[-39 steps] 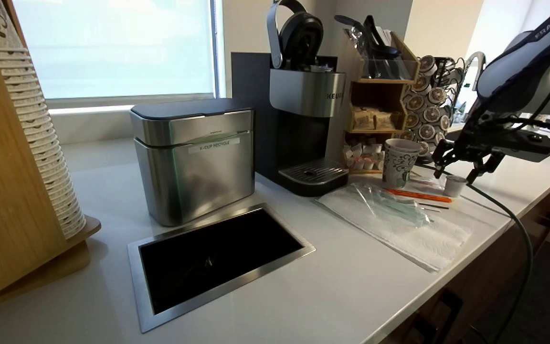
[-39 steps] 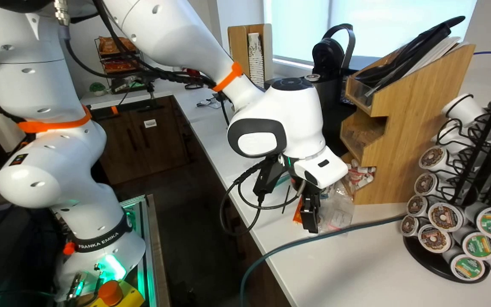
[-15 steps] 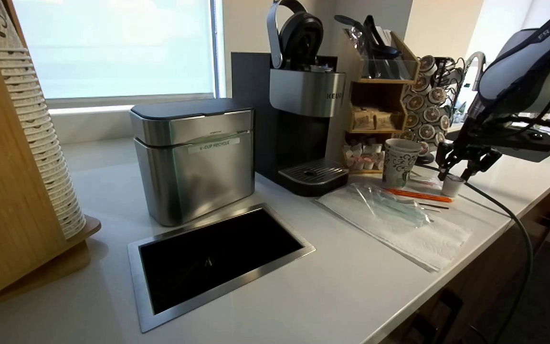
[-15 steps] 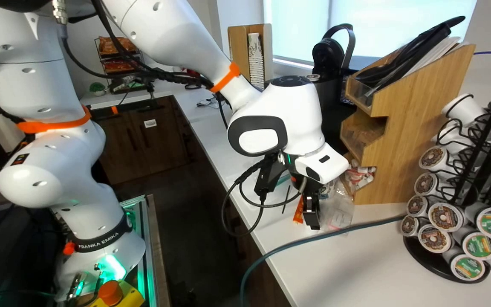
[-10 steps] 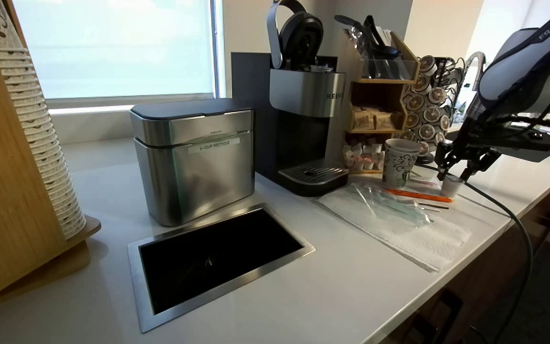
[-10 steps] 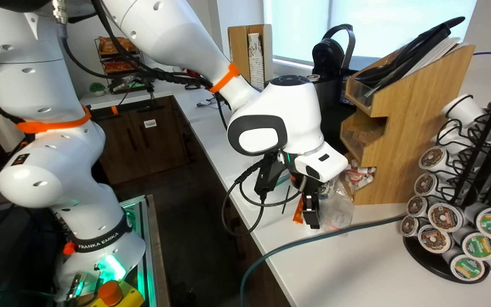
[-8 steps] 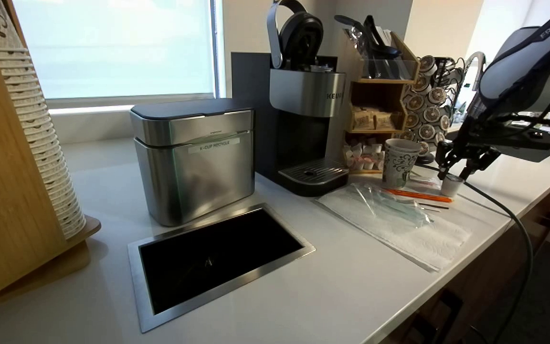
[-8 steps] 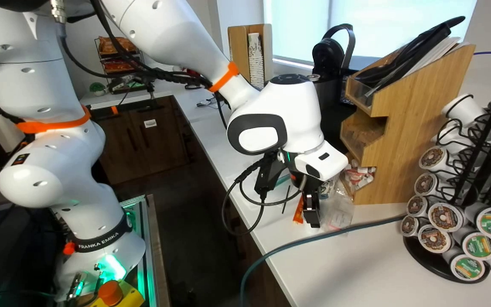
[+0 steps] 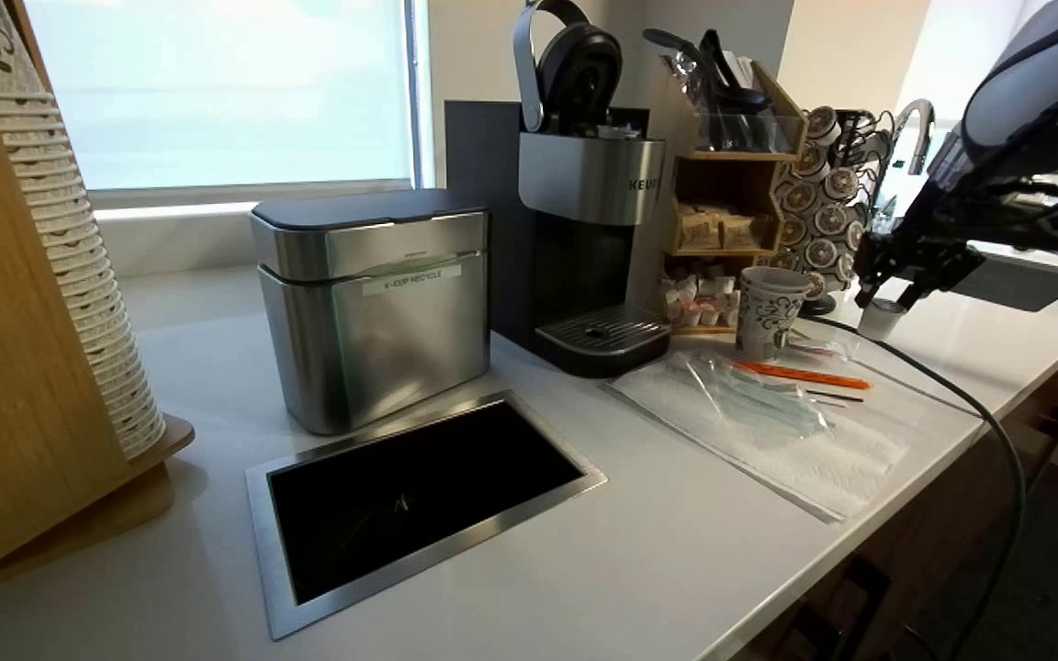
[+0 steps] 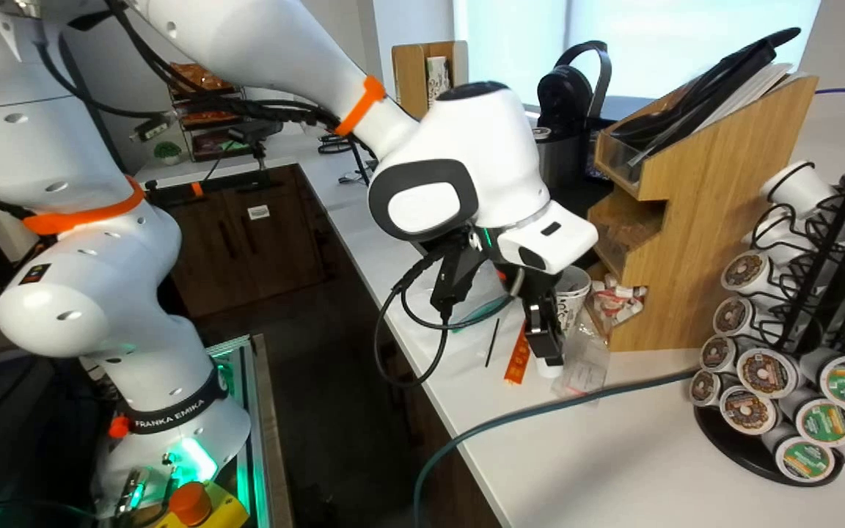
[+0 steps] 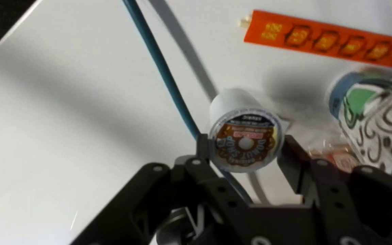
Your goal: Pick up the coffee pod from the counter and place it on the stand.
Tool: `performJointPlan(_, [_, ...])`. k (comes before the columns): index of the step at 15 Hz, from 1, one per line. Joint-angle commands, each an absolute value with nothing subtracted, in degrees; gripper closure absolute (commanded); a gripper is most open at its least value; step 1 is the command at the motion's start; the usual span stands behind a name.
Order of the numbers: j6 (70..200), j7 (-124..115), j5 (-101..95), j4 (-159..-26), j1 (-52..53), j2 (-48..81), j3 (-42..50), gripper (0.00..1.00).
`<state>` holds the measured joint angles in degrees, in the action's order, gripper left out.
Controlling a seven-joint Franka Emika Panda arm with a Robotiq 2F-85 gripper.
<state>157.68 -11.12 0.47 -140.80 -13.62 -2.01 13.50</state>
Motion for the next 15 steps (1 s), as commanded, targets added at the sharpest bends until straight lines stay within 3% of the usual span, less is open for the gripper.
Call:
performJointPlan(1, [164.58, -8.49, 3.18, -147.43, -13.93, -13.04, 13.85, 0.72])
performJointPlan(6, [171.78, -2.3, 9.07, -149.77, -10.39, -23.98, 18.22, 0.72])
performJointPlan(9, [162.44, 1.85, 15.62, -146.49, -2.84, -28.23, 26.31, 0.72])
performJointPlan(10, [167.65, -0.96, 12.19, -146.74, -8.42, -24.55, 20.66, 0.47])
performJointPlan(12, [164.12, 1.13, 14.55, -146.19, -5.71, -26.7, 23.82, 0.47])
performJointPlan(13, [163.65, 1.36, 14.82, -146.17, -5.27, -27.16, 24.37, 0.72])
performJointPlan(15, [171.68, 0.4, 13.34, -146.45, -6.83, -25.13, 21.94, 0.72])
